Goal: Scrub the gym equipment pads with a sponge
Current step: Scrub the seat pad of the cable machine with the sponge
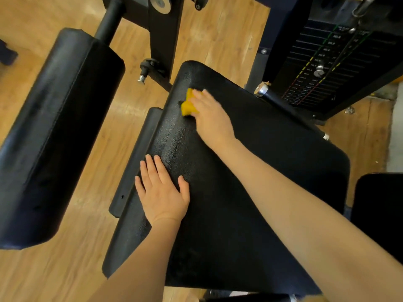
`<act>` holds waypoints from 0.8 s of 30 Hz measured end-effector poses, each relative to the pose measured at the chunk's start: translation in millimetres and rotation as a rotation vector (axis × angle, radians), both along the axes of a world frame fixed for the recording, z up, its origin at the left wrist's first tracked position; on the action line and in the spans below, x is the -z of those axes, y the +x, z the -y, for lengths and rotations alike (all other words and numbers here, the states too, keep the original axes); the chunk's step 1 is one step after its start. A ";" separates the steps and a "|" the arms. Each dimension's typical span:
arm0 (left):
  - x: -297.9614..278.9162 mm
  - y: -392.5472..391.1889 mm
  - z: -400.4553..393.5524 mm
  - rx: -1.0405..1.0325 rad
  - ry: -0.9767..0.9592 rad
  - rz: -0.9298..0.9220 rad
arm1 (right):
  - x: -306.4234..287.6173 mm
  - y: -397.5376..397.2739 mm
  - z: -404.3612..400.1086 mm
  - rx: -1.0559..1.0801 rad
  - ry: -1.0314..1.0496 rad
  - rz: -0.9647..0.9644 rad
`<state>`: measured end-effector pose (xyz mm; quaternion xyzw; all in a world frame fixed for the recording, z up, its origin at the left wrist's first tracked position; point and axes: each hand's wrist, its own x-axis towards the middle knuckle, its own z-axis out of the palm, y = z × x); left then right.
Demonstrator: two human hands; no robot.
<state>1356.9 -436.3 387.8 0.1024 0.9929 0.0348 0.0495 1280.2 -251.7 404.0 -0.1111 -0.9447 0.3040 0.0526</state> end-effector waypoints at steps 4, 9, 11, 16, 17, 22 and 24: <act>-1.3 -0.7 0.7 0.001 -0.027 0.021 | -16.7 -41.8 -27.9 0.041 -0.106 0.012; -0.9 -1.9 1.4 0.012 -0.063 0.029 | -17.0 -59.2 -7.3 -0.150 0.147 0.102; -1.8 -2.1 1.1 0.008 -0.070 0.033 | -15.5 -44.9 14.3 -0.324 0.222 0.083; -2.0 -2.6 -0.2 -0.007 -0.070 0.042 | -14.7 -28.6 39.6 -0.525 0.271 0.088; -2.3 -2.5 -0.6 -0.008 -0.072 0.044 | -14.1 -29.2 38.4 -0.486 0.248 0.078; -3.4 -2.5 -1.5 -0.003 -0.074 0.040 | -1.0 -13.8 46.1 -0.388 0.218 0.018; -3.5 -2.4 -1.7 -0.003 -0.073 0.040 | 3.1 -4.2 48.2 -0.303 0.132 -0.038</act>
